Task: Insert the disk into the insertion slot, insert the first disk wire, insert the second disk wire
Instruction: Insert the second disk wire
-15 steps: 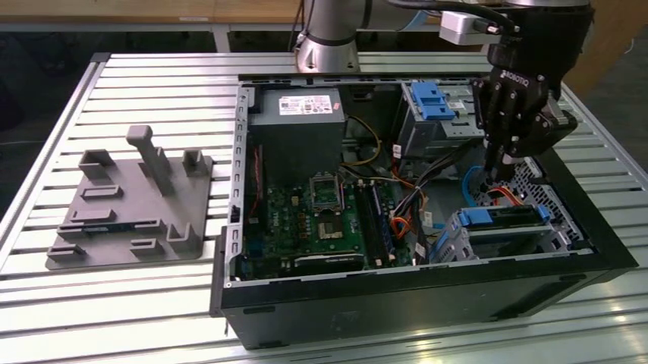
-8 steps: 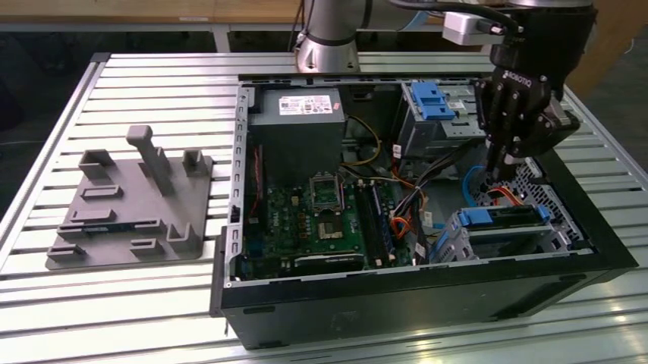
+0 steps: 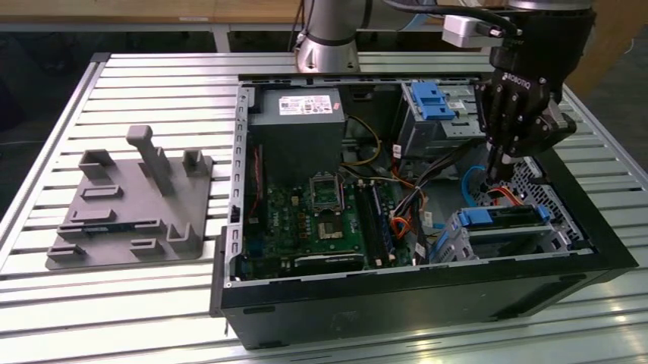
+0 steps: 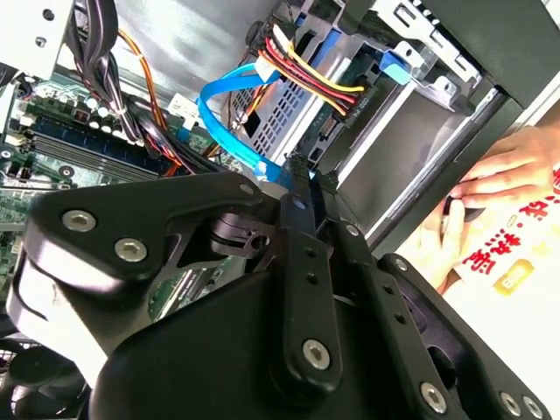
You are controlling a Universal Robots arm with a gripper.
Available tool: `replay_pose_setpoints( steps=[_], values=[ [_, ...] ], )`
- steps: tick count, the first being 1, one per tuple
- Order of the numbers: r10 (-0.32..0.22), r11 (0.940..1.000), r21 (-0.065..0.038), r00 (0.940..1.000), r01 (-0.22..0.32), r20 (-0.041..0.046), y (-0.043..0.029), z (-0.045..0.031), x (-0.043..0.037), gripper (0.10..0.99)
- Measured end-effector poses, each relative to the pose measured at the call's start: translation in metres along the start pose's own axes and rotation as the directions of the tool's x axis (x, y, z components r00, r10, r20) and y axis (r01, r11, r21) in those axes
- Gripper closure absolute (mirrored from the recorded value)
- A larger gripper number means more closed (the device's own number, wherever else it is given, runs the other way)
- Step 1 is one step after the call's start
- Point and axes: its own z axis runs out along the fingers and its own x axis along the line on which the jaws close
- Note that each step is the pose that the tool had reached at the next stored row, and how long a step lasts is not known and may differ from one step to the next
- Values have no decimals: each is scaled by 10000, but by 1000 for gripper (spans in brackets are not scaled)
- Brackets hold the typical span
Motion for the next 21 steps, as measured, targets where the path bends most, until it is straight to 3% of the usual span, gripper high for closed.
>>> replay_pose_setpoints(
  steps=[4, 6, 8, 11, 12, 13, 15, 21],
  values=[
    [0, 10000, 0, 10000, 0, 4, 0, 2, -1, 906],
    [-2, 10000, -11, 10000, 2, 76, -22, 5, 0, 906],
    [-45, 9999, -153, 9999, 46, 92, -52, 5, 2, 906],
    [-166, 9984, -535, 9998, 172, 111, -117, 8, 4, 906],
    [-186, 9980, -596, 9998, 193, 119, -133, 9, 4, 906],
    [-185, 9980, -597, 9997, 195, 185, -143, 10, 6, 906],
    [-171, 9981, -584, 9988, 198, 462, -149, 14, 15, 906],
    [-122, 9984, -529, 9880, 206, 1542, -151, 25, 50, 906]
  ],
)
